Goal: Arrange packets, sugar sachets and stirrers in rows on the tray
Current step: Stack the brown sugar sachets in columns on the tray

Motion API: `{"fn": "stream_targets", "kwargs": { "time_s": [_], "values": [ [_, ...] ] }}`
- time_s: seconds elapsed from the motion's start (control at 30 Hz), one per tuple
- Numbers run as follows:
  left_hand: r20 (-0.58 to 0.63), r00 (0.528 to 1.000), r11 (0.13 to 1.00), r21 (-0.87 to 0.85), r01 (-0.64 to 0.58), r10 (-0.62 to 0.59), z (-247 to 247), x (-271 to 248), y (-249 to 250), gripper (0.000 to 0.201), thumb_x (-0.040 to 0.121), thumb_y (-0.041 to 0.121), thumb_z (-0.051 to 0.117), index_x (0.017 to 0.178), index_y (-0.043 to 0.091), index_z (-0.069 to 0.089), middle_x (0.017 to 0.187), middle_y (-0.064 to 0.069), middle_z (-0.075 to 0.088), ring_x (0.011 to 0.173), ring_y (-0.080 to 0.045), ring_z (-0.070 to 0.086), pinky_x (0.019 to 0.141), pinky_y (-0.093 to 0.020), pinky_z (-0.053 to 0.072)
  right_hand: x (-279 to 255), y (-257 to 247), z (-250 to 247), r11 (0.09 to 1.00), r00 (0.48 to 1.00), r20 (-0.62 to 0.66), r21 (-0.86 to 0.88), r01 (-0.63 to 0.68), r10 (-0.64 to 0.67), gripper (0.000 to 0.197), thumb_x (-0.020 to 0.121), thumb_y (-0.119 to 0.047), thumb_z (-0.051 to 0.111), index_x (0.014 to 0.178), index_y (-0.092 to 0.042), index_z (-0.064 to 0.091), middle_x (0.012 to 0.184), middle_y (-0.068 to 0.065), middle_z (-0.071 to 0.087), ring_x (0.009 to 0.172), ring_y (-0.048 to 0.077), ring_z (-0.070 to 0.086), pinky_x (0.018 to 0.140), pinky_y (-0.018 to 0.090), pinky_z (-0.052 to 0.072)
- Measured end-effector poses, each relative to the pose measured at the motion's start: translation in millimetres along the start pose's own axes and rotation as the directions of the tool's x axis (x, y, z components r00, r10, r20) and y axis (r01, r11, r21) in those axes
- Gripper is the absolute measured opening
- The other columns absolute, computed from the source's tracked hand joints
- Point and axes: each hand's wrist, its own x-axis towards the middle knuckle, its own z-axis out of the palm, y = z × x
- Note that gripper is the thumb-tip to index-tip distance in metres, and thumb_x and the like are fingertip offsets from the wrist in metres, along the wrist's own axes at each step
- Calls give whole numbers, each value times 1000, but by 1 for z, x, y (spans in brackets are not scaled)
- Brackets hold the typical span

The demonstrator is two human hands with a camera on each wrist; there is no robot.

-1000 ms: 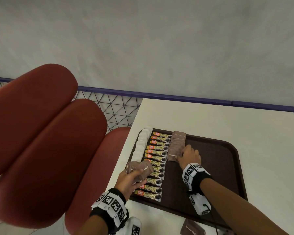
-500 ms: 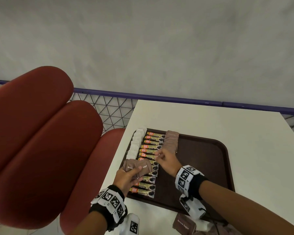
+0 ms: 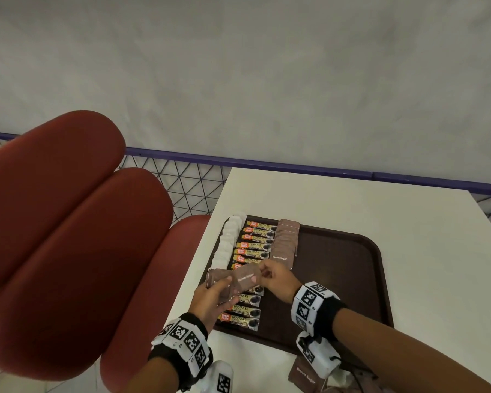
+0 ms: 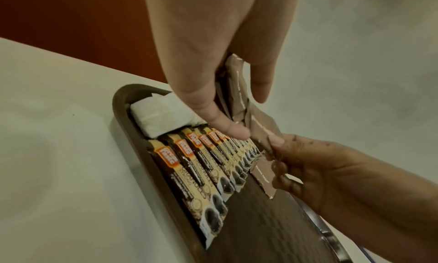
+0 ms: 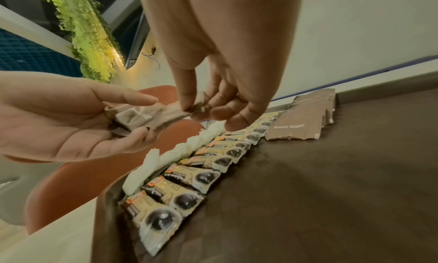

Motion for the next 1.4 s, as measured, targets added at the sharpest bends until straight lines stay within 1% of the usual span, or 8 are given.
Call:
{"fn": "stream_targets", "kwargs": {
  "time_s": [0.13, 0.2, 0.3, 0.57, 0.93, 1.13, 1.27, 1.4],
  "values": [
    [26, 1000, 996, -86, 11, -9, -4, 1, 3, 25, 91, 3, 45, 111, -2, 59, 106, -20, 65, 95, -27, 63, 81, -35, 53, 2, 12, -22, 966, 925, -372, -204, -160, 75, 6, 87, -20, 61, 81, -19, 60, 89, 1, 54, 95, 20, 47, 84, 30, 41],
    [31, 1000, 996, -85, 8, -5, -4, 1, 3, 27, 91, 1, 43, 112, -1, 59, 110, -19, 66, 99, -28, 64, 80, -35, 53, 4, 18, -33, 951, 872, -463, -167, -260, 157, 14, 88, -22, 59, 76, -19, 52, 87, 4, 53, 93, 21, 46, 83, 32, 41],
    [19, 1000, 998, -59, 14, -13, -5, 4, 2, 28, 93, 3, 46, 119, -1, 55, 113, -19, 66, 102, -29, 64, 72, -33, 57, 8, 26, -40, 930, 835, -483, -102, -353, 264, 19, 87, -22, 60, 75, -17, 46, 83, 6, 54, 84, 24, 51, 76, 32, 42],
    [6, 1000, 999, 35, 10, -10, -9, 8, 3, 28, 87, -1, 55, 115, 3, 60, 112, -21, 66, 104, -29, 64, 74, -33, 56, 17, 30, -35, 883, 819, -436, -103, -458, 374, 12, 86, -23, 60, 86, -15, 50, 91, 6, 59, 95, 30, 59, 82, 34, 44],
    [1, 999, 999, 24, 32, -32, -14, 14, 3, 28, 86, -2, 57, 114, -1, 60, 115, -25, 62, 102, -31, 61, 79, -35, 54, 18, 25, -32, 743, 826, -456, -413, -527, 332, 40, 90, -42, 51, 114, -10, 51, 121, 13, 56, 120, 31, 44, 100, 39, 36],
    [8, 999, 998, -33, 46, -46, -8, 11, 7, 21, 89, 0, 47, 105, 3, 60, 108, -22, 61, 100, -29, 59, 75, -36, 54, 20, 28, -28, 736, 811, -517, -431, -522, 273, 43, 87, -39, 57, 115, -9, 45, 124, 11, 53, 120, 29, 42, 99, 39, 37],
    [9, 999, 999, -5, 32, -32, -7, 7, 8, 26, 90, 0, 50, 114, 3, 58, 110, -21, 62, 98, -29, 60, 76, -36, 55, 14, 27, -28, 776, 788, -596, -419, -472, 157, 36, 86, -33, 56, 111, -11, 42, 118, 10, 52, 112, 27, 44, 92, 37, 40],
    [31, 1000, 999, 46, 4, -5, -9, 2, 8, 28, 88, 3, 56, 115, 8, 60, 109, -16, 67, 94, -26, 64, 78, -33, 54, 7, 22, -29, 731, 847, -531, -584, -354, -15, 31, 86, -24, 53, 112, -12, 43, 116, 6, 49, 109, 24, 44, 89, 32, 41]
  ]
}}
